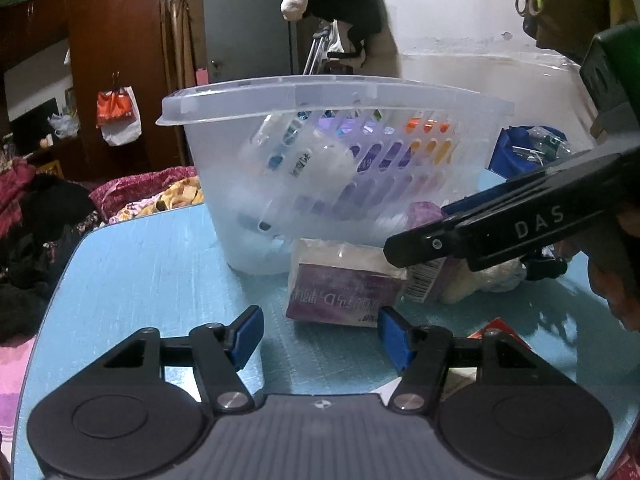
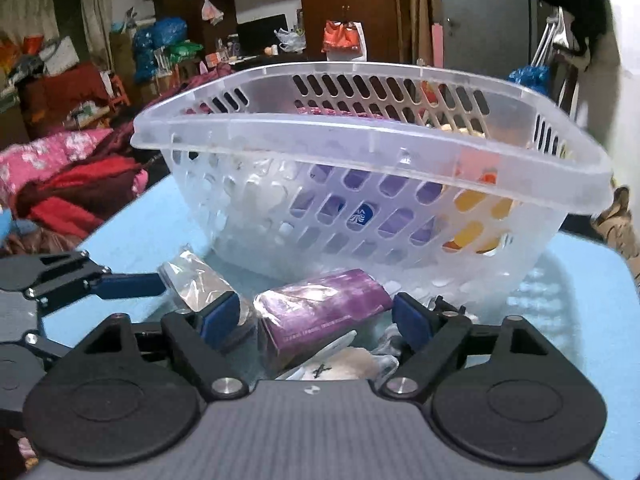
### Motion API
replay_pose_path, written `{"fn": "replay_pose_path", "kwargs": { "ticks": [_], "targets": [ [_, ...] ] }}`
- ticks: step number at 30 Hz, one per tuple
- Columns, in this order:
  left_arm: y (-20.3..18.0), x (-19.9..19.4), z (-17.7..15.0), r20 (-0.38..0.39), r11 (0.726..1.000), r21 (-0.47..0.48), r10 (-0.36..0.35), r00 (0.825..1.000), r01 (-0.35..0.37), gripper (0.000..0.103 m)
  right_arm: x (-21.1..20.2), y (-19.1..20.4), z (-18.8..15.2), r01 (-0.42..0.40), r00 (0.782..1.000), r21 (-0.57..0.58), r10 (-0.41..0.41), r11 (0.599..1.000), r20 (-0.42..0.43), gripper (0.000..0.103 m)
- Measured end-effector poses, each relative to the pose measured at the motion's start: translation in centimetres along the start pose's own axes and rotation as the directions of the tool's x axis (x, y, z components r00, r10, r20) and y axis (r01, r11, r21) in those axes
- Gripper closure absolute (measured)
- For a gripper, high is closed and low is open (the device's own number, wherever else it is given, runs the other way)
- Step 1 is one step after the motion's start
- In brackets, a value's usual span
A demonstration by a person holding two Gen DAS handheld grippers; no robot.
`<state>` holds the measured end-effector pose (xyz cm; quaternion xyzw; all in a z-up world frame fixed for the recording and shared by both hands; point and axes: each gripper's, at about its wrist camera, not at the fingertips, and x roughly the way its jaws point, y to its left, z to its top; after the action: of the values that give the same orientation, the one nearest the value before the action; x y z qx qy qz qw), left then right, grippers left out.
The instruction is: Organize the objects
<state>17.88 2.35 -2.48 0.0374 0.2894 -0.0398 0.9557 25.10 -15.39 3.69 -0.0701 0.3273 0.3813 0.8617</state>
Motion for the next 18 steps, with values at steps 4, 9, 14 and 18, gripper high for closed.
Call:
{"fn": "replay_pose_path", "kwargs": {
  "ticks": [4,9,14,18],
  "targets": [
    [0.3,-0.1,0.4,0.013,0.999,0.011,0.034,0.999,-0.034,0.036,-0.5,-0.6,-0.2,-0.024,1.0,0.002,0.024,1.0,0.0,0.027],
    [0.0,1.2,1.1,-0.002,0.996,0.082,0.031,1.0,-0.031,0.028,-1.0,-0.5,-0.4,-0.033,0.999,-0.019,0.033,0.999,-0.005,0.027],
    [0.2,1.2,1.3,0.001,0.994,0.103,0.037,0.999,-0.036,0.028,-1.5,-1.0,-0.5,-0.058,0.998,-0.008,0.058,0.998,0.002,0.028],
    [0.2,0.7,1.2,0.023,0.993,0.117,0.029,0.999,-0.031,0.028,-2.6,-1.3,-0.4,-0.066,0.997,0.004,0.066,0.998,0.033,0.028]
  ]
}}
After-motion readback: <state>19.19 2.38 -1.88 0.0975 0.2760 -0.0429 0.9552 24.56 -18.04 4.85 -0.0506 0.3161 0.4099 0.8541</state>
